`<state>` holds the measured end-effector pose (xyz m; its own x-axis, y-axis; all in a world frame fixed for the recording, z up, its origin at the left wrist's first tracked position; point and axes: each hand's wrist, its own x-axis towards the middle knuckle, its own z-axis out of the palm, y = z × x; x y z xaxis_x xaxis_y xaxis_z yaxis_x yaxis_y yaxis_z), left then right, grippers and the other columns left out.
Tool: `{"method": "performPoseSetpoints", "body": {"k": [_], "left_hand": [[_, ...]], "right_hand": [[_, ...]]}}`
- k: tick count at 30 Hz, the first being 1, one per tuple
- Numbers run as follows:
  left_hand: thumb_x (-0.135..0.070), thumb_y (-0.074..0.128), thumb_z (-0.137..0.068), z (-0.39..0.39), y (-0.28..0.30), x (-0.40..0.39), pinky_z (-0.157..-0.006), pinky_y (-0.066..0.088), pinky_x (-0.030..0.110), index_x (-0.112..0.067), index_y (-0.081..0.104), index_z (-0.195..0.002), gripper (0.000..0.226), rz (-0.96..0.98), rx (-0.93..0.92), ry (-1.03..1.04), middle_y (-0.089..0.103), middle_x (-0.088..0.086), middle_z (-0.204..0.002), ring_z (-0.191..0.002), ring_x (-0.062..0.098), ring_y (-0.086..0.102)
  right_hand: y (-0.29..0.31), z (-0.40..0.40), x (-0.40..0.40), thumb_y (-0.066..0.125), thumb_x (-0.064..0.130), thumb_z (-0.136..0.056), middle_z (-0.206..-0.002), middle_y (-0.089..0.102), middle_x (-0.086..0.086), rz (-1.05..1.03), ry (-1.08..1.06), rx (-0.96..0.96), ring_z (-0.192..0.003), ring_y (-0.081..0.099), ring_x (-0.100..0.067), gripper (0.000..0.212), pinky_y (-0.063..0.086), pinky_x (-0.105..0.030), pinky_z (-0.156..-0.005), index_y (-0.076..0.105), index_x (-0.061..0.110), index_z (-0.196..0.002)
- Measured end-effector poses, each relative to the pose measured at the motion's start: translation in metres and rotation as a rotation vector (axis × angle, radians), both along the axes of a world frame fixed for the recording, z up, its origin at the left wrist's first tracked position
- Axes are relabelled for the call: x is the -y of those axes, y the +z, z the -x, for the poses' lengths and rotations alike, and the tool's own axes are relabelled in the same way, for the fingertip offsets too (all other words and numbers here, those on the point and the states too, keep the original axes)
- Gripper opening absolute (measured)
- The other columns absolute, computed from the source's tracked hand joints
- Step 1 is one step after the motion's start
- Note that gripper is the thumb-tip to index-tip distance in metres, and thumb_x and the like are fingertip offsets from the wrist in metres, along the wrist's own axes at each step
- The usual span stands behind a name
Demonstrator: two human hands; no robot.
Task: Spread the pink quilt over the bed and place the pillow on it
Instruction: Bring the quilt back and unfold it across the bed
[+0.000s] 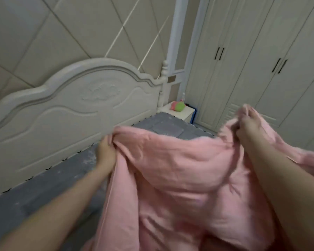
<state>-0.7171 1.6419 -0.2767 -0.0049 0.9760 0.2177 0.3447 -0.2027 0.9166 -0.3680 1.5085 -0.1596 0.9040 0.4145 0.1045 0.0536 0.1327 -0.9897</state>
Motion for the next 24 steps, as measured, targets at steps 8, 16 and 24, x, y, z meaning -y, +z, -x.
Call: {"method": "performPoseSetpoints", "body": {"k": [8, 16, 24], "left_hand": [[-0.033, 0.063, -0.085, 0.125, 0.041, -0.178, -0.097, 0.04, 0.035, -0.015, 0.054, -0.126, 0.046, -0.044, -0.194, 0.181, 0.056, 0.01, -0.129, -0.115, 0.029, 0.054], [-0.026, 0.065, -0.085, 0.139, -0.082, -0.112, -0.104, 0.033, 0.032, -0.008, 0.057, -0.124, 0.044, 0.064, -0.365, 0.026, 0.053, 0.015, -0.132, -0.123, 0.027, 0.048], [-0.027, 0.039, -0.098, 0.203, -0.14, 0.028, -0.097, 0.034, 0.034, -0.01, 0.061, -0.115, 0.033, 0.345, -0.149, 0.148, 0.057, 0.013, -0.127, -0.122, 0.03, 0.048]], "right_hand": [[-0.028, 0.088, -0.19, 0.052, 0.049, -0.086, -0.148, 0.036, 0.004, 0.244, 0.583, 0.04, -0.125, 0.04, -0.012, 0.059, 0.029, -0.022, -0.086, 0.041, 0.026, -0.139], [-0.182, 0.139, -0.155, 0.043, 0.04, -0.094, -0.147, 0.038, -0.001, 0.559, 0.739, 0.0, -0.134, 0.036, -0.018, 0.047, 0.024, -0.031, -0.104, 0.045, 0.017, -0.135], [-0.203, 0.164, -0.035, 0.049, 0.032, -0.094, -0.14, 0.046, -0.007, 0.739, 0.78, 0.025, -0.125, 0.044, -0.023, 0.044, 0.031, -0.026, -0.089, 0.046, 0.012, -0.133]]}}
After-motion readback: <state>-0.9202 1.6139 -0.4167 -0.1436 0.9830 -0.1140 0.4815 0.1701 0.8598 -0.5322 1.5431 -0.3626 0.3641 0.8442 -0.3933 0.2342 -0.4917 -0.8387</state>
